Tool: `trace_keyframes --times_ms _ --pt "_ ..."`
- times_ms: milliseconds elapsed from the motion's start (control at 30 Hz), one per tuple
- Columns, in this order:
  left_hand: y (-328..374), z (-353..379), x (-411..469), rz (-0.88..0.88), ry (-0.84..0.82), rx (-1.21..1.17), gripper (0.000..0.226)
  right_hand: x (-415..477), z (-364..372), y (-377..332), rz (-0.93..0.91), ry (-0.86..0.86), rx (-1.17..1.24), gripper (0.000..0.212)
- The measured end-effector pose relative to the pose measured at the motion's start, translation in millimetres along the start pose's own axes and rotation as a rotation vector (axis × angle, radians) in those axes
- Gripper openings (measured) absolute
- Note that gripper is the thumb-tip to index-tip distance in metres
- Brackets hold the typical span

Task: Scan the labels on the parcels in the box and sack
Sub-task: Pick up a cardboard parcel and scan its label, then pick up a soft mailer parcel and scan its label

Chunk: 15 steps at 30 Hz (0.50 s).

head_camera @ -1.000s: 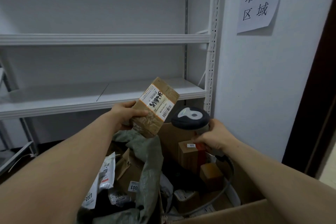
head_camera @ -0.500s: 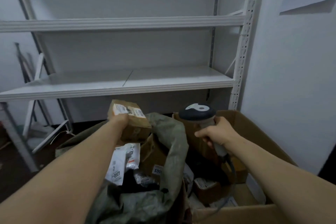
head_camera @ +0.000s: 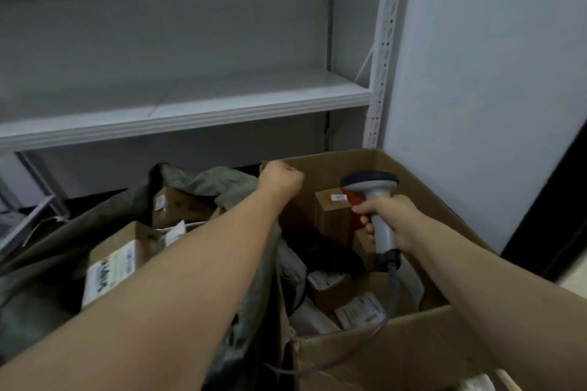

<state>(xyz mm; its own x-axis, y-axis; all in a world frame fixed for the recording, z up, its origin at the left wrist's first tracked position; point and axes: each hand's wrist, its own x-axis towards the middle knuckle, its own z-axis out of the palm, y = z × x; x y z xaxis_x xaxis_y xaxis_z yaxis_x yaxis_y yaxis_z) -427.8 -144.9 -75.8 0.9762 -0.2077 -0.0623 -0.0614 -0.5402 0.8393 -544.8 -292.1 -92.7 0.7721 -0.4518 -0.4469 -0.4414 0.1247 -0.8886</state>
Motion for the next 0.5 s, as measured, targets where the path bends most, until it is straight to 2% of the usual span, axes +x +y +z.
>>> trace_keyframes --times_ms 167,267,367,500 --pt "-30 96 33 -0.119 -0.199 0.077 0.020 55 -35 43 0.186 0.001 0.039 0.008" --pt "-69 140 62 -0.213 -0.285 0.188 0.011 96 -42 64 0.294 -0.025 0.064 0.012" --pt "-112 172 87 -0.280 -0.369 0.399 0.018 140 -38 79 0.391 -0.061 0.100 0.021" --pt "-168 201 127 -0.412 -0.221 0.551 0.041 196 -26 96 0.476 -0.171 0.135 0.022"
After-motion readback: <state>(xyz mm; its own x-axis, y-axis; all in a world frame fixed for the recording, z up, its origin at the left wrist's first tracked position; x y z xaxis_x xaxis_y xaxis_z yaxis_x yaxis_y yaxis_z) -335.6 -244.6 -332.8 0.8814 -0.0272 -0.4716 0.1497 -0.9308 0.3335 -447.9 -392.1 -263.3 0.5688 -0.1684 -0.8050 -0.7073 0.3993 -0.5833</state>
